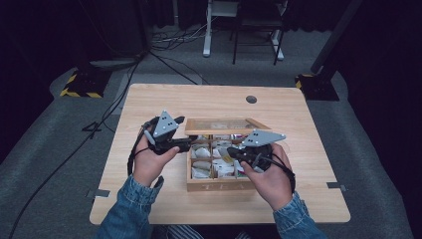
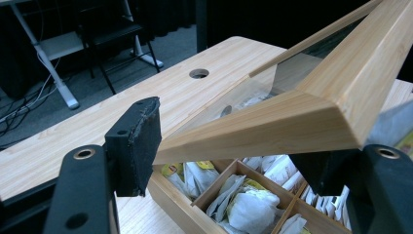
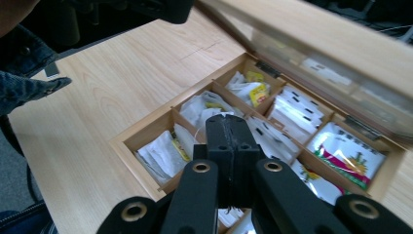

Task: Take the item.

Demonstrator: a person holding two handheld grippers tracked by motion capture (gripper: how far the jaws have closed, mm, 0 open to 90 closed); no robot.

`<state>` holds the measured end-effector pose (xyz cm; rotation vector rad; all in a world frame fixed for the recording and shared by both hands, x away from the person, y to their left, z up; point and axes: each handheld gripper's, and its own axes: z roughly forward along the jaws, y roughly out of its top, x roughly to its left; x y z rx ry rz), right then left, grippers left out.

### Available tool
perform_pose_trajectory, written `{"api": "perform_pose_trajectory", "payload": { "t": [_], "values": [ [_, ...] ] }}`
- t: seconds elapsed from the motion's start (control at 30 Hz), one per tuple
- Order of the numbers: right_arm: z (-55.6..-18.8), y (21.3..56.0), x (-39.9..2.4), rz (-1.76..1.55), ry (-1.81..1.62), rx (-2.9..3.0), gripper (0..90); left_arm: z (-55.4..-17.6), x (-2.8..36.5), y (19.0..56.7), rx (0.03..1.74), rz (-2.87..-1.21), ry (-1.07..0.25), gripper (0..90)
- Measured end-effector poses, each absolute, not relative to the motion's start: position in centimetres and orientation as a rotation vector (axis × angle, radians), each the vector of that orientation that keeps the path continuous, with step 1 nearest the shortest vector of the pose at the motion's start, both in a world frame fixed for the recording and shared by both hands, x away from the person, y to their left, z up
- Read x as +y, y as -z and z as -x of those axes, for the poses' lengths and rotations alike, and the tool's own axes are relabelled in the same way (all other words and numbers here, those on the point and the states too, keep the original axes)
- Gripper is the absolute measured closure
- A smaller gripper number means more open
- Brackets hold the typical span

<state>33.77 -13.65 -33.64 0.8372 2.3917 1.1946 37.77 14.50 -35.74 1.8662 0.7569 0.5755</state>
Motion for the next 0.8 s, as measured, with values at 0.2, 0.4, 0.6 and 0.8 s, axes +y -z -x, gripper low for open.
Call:
{"api": "perform_pose_trajectory", "payload": {
  "t": [0.2,0.4,0.6,0.8],
  "values": [
    [-33.8,33.1,-15.0,-0.869,-1.189,2.355,90.0,-37.8,14.5,35.7,0.757,-1.868,-0.577,32.1],
    [-34.0,32.6,-16.3,-0.898,-1.186,2.321,90.0,-37.7,14.5,35.7,0.757,-1.870,-0.578,32.1],
    [-34.3,32.2,-18.1,-0.948,-1.178,2.280,90.0,-37.8,14.5,35.8,0.756,-1.869,-0.576,32.1],
    [-34.4,31.9,-19.8,-0.996,-1.163,2.240,90.0,-37.8,14.5,35.8,0.757,-1.869,-0.573,32.1]
  ]
}}
